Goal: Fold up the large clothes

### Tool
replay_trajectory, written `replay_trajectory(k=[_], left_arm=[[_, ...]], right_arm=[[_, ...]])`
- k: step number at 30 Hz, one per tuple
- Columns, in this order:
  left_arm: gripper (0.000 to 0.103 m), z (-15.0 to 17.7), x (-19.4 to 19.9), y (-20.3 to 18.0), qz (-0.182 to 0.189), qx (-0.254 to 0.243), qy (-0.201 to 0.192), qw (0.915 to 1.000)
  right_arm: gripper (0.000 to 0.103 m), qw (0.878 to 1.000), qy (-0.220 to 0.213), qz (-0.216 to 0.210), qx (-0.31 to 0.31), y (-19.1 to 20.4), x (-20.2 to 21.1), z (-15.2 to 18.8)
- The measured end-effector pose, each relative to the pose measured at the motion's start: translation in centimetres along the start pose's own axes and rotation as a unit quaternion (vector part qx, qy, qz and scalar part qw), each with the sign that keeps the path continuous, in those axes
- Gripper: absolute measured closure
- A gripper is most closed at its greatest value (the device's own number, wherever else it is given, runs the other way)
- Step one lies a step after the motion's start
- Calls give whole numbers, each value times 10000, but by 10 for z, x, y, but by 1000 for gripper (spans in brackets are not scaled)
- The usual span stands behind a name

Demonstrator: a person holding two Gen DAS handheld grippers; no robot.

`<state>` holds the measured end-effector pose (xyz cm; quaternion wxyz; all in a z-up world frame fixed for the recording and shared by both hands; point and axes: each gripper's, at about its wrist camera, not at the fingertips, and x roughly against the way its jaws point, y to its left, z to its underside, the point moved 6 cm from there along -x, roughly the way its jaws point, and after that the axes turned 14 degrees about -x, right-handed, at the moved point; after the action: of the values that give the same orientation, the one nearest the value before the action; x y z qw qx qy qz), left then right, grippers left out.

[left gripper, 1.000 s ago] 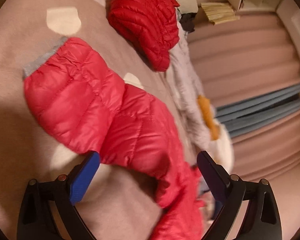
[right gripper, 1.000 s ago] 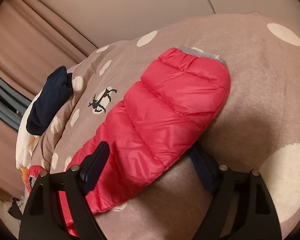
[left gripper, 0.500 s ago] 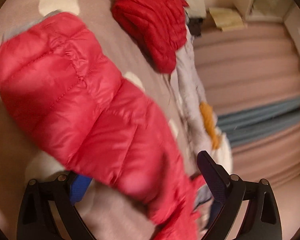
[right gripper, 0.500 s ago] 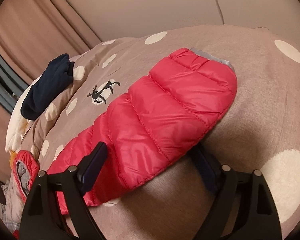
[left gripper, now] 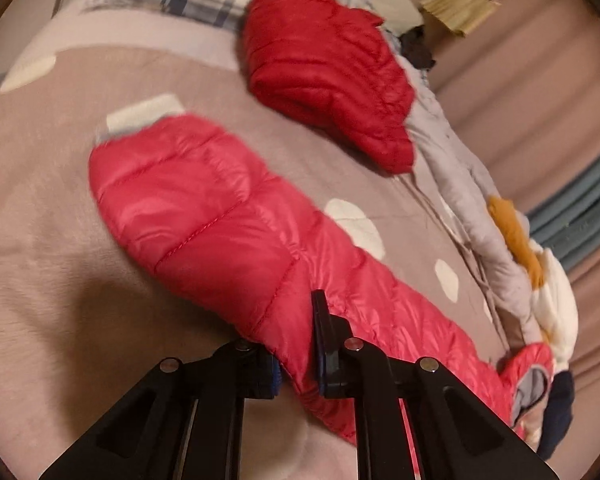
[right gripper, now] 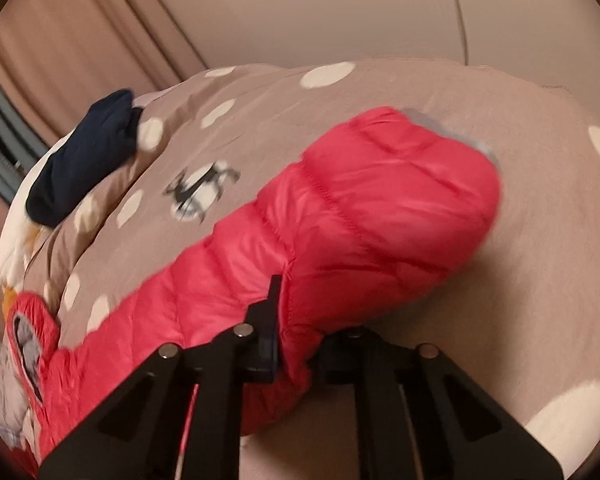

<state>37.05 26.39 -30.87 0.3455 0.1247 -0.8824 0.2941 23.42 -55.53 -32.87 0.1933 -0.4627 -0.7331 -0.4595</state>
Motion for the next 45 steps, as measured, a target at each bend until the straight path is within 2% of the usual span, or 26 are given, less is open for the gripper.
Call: replay_trajectory(k=[5, 9, 10, 11, 12, 13, 14, 15, 16, 18, 21, 25, 28, 31, 34, 36, 38, 39, 41, 42, 43, 45], left_arm=[[91, 17, 11, -13, 256, -60, 85, 9996], [89, 25, 5, -16, 51, -291, 212, 9993], [84, 27, -2, -14, -32, -257, 355, 9990], [68, 28, -12, -11, -9, -132, 535, 9985], [64, 30, -12, -10, 186, 4, 504, 9986], [64, 29, -13, -9, 337, 74, 374, 9987], [64, 27, -14, -11, 450, 65, 291, 9985], [77, 27, -18, -14, 485, -35, 354, 9982], [83, 28, -21, -18, 395, -221, 479, 9978], [90, 26, -18, -25, 58, -639, 417, 9971], [93, 18, 2, -42, -118, -992, 33, 9950], [93, -2, 35, -71, -49, -1324, -444, 9902], [93, -9, 59, -92, 79, -1561, -811, 9844], [93, -8, 77, -112, 136, -1747, -1111, 9782], [93, -2, 88, -126, 210, -1946, -1219, 9731], [93, 0, 92, -133, 259, -2061, -1205, 9707], [93, 1, 95, -136, 196, -2166, -1210, 9685], [93, 1, 96, -137, 174, -2198, -1205, 9679], [93, 1, 97, -136, 195, -2216, -1189, 9677], [93, 1, 98, -136, 187, -2199, -1188, 9681], [93, 1, 97, -135, 158, -2184, -1190, 9685], [93, 2, 96, -134, 45, -2147, -1148, 9699]], right_arm=[[95, 9975, -512, 337, 350, -7, 15, -49], [92, 9972, -400, 577, 246, -27, 13, -73], [88, 9978, -328, 537, 229, -30, 13, -75], [83, 9986, -237, 452, 162, -34, 13, -74], [76, 9987, -198, 447, 124, -36, 14, -73], [57, 9990, -115, 439, 55, -39, 14, -70], [55, 9991, -68, 425, -62, -43, 15, -69], [60, 9991, -87, 392, -130, -44, 18, -66], [75, 9993, -72, 355, -131, -46, 21, -64], [90, 9997, -97, 228, -33, -40, 27, -60], [93, 9992, -356, -115, 172, -20, 51, -56], [94, 9914, -625, -1090, 362, 33, 99, -52], [94, 9740, -599, -1994, 893, 99, 141, -23], [94, 9511, -235, -2744, 1401, 154, 167, 27], [94, 9173, 511, -3346, 2097, 208, 186, 106], [91, 8865, 1253, -3763, 2382, 233, 198, 165], [87, 8649, 1610, -3893, 2728, 248, 207, 204], [81, 8576, 1667, -3867, 2953, 252, 211, 221], [66, 8485, 1682, -3850, 3217, 256, 218, 243], [48, 8479, 1658, -3838, 3258, 257, 218, 245], [35, 8506, 1589, -3811, 3254, 257, 218, 245], [34, 8594, 1354, -3753, 3197, 260, 215, 237]])
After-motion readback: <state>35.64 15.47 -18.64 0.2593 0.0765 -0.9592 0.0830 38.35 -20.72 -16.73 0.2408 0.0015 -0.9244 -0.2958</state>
